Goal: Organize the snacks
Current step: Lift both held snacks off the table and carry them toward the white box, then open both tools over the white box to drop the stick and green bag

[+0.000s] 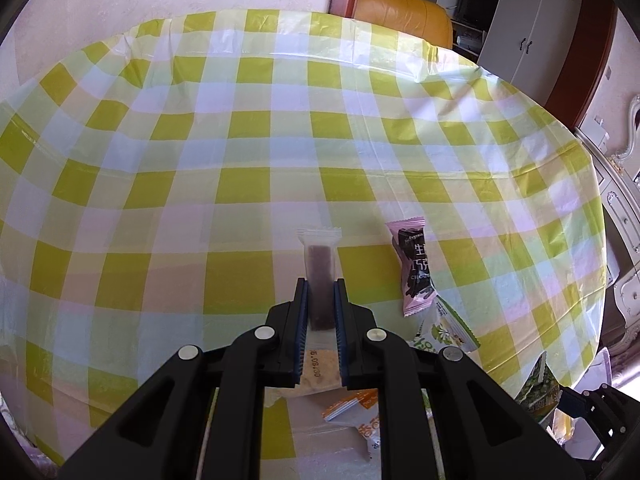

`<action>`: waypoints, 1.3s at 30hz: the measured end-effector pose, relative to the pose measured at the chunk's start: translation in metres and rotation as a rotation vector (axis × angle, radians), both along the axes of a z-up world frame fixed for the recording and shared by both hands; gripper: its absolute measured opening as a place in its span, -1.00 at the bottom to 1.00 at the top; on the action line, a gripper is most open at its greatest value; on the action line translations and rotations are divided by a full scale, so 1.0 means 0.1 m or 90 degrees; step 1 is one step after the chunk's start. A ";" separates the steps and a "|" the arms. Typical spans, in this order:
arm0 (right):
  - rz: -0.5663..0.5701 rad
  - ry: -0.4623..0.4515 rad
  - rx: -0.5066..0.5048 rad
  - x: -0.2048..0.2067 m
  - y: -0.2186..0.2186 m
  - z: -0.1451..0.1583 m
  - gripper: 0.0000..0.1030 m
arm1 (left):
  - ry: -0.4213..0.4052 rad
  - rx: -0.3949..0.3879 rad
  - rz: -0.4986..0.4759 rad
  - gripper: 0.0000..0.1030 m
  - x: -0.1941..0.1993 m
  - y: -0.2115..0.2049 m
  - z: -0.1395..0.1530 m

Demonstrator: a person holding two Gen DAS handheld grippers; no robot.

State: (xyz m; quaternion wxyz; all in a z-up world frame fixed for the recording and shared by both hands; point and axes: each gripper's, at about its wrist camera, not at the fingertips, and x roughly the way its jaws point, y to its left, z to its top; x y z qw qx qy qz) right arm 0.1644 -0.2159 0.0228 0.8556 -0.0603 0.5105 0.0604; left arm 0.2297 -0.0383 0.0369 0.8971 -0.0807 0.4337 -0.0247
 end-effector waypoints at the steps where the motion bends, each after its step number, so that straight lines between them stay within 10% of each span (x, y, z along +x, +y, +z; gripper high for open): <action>1: -0.004 -0.002 0.000 0.00 -0.03 0.01 -0.08 | -0.003 0.001 -0.007 -0.76 -0.02 -0.05 0.02; 39: -0.168 -0.049 0.049 -0.31 -1.47 0.16 -0.08 | -0.005 0.073 -0.207 -0.76 -0.47 -1.53 0.22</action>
